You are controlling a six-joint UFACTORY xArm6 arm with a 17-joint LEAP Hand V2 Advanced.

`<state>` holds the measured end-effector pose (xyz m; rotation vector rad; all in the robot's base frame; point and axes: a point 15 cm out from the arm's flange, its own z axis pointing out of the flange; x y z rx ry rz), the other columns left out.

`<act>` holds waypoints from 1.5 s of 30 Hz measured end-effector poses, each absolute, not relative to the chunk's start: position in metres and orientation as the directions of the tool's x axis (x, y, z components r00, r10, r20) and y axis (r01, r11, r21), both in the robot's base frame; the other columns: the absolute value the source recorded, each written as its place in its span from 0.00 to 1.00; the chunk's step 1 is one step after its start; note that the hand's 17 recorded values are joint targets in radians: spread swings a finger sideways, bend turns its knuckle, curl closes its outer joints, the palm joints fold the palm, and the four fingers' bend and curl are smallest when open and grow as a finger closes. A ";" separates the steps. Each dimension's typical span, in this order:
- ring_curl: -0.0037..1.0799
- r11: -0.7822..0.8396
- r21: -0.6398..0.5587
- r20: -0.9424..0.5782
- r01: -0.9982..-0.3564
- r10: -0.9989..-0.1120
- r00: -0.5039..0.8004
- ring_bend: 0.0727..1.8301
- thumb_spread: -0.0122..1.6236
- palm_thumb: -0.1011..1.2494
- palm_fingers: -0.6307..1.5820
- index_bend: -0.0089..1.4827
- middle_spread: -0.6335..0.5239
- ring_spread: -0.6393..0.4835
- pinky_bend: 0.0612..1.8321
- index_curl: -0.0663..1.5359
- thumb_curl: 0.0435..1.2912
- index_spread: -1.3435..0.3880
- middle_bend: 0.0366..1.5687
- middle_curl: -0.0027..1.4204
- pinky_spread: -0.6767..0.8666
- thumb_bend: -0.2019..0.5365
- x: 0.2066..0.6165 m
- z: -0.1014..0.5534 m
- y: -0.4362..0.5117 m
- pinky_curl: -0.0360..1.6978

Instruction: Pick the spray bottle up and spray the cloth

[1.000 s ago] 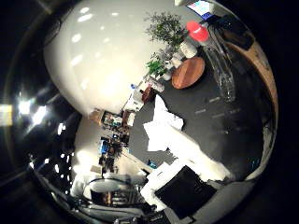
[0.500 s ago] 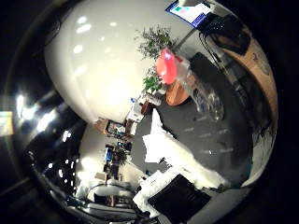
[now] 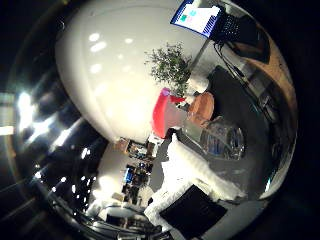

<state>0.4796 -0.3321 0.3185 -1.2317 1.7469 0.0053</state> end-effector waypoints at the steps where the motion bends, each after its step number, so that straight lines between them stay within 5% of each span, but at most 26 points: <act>1: 0.24 0.490 -0.482 -0.697 -0.726 -0.716 -0.020 0.12 0.68 0.53 0.36 0.11 0.64 0.71 0.14 0.21 0.22 0.68 0.16 0.26 0.65 0.24 0.483 0.316 -0.330 0.19; 31: 0.26 0.392 -0.490 -0.762 -0.778 -0.627 0.164 0.17 0.68 0.50 0.40 0.10 0.59 0.65 0.14 0.20 0.21 0.66 0.19 0.27 0.64 0.24 0.552 0.292 -0.212 0.20; 39: 0.29 0.383 -0.480 -0.786 -0.789 -0.587 0.194 0.26 0.69 0.53 0.50 0.12 0.53 0.59 0.17 0.21 0.22 0.67 0.26 0.29 0.58 0.25 0.557 0.282 -0.180 0.20; 45: 0.36 0.382 -0.491 -0.796 -0.783 -0.561 0.225 0.41 0.70 0.63 0.68 0.16 0.42 0.45 0.23 0.25 0.26 0.61 0.38 0.37 0.40 0.27 0.549 0.275 -0.167 0.19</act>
